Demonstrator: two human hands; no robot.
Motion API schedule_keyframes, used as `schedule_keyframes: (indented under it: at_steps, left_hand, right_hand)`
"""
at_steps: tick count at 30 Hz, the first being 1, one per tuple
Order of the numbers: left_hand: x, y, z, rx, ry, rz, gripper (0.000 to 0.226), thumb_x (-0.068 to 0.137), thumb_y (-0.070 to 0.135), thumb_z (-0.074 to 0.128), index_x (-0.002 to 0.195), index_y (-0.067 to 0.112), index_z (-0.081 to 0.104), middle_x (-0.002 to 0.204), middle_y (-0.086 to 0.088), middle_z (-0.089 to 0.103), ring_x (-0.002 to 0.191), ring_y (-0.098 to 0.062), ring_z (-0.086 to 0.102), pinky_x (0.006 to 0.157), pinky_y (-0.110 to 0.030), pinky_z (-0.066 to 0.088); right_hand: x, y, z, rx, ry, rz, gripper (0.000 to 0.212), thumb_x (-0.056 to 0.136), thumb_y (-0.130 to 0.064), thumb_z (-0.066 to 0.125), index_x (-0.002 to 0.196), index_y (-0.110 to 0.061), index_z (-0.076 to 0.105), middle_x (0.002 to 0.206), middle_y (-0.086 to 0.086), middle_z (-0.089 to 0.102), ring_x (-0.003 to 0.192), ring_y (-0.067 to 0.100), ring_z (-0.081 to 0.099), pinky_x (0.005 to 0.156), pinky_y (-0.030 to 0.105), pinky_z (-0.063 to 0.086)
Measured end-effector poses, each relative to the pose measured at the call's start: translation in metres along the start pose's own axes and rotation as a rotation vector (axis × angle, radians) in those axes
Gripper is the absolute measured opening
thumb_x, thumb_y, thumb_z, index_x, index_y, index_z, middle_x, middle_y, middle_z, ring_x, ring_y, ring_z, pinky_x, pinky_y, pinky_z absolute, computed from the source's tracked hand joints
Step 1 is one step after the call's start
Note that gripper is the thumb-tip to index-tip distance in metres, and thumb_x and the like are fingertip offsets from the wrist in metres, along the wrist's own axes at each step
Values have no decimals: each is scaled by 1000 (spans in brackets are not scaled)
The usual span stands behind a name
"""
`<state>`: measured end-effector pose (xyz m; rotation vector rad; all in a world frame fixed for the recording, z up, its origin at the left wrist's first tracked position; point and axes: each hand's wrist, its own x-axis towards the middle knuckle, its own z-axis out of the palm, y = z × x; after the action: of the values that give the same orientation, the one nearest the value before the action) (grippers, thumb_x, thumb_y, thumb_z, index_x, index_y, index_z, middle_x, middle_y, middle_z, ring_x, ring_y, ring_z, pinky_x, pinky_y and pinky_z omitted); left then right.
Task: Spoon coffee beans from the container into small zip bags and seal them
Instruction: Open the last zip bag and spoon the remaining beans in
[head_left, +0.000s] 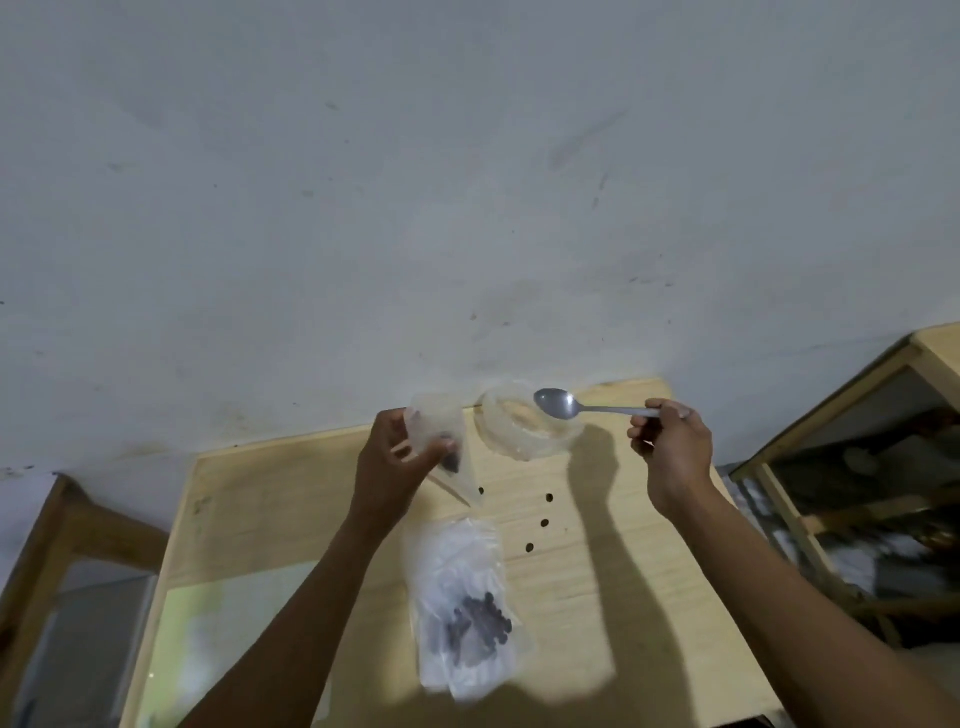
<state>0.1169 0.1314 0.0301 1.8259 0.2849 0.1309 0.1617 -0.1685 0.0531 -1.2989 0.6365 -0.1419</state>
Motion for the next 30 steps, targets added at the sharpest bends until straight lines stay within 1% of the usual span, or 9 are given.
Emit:
schedule_keyframes:
  at_steps: [3,7,10,15,18,21,23,25,30]
  left_hand:
    - [-12,-5,-8,-34,31,-14,73,58,53,86,114,17,56,111,1,68,105,-13,66,88,-31,56]
    - [-18,-6,-8,-42,26,-30,62,63,41,89,111,18,57,111,0,68,105,-14,66,91,-35,56]
    - [-20,-7,-5,-36,10,-42,67,56,55,83,108,22,58,110,3,69,106,-13,66,91,-36,56]
    - [-24,-7,0,22,-46,-43,66,57,58,84,110,29,58,111,10,68,108,-9,65,93,-40,56]
    - [-27,-2,5,77,-82,-17,66,58,55,84,112,27,57,112,12,66,107,-7,63,90,-34,56]
    - [-29,4,12,125,-99,24,54,65,36,89,107,26,56,110,13,65,104,-3,62,86,-25,54]
    - [-31,7,20,172,-121,62,54,66,33,89,108,26,56,109,13,64,102,-2,61,81,-18,50]
    - [-32,8,29,221,-134,107,62,63,38,90,113,23,55,111,11,64,102,-7,61,80,-18,51]
    - [-31,16,50,222,-120,116,76,61,49,87,122,20,53,116,8,62,105,-11,59,84,-23,52]
  right_hand:
    - [6,44,-36,-88,116,141,20,102,-9,36,95,-7,55,71,12,55,58,21,52,57,30,43]
    - [0,81,-64,-149,206,238,19,102,-9,39,95,-8,57,75,14,59,60,22,55,56,30,44]
    - [-6,89,-71,-164,192,257,17,102,-9,42,105,-5,59,76,12,60,63,22,56,59,30,46]
    - [-11,94,-72,-134,148,256,7,101,-7,49,107,-6,50,80,19,61,62,25,58,57,32,48]
    - [-4,104,-75,-364,160,224,15,96,-20,59,105,-13,49,86,21,66,60,28,61,54,34,50]
    - [-7,100,-71,-608,156,155,25,93,-33,63,111,-19,53,87,19,66,58,28,58,52,36,51]
    - [-15,88,-57,-623,35,77,24,93,-35,61,109,-16,60,72,12,64,52,22,56,52,35,51]
    - [-28,71,-34,-517,-195,56,21,95,-30,60,102,-11,66,68,10,64,51,18,55,51,30,46]
    - [-65,28,22,-458,-644,-91,24,96,-39,57,111,-28,72,105,-10,74,93,0,66,74,17,51]
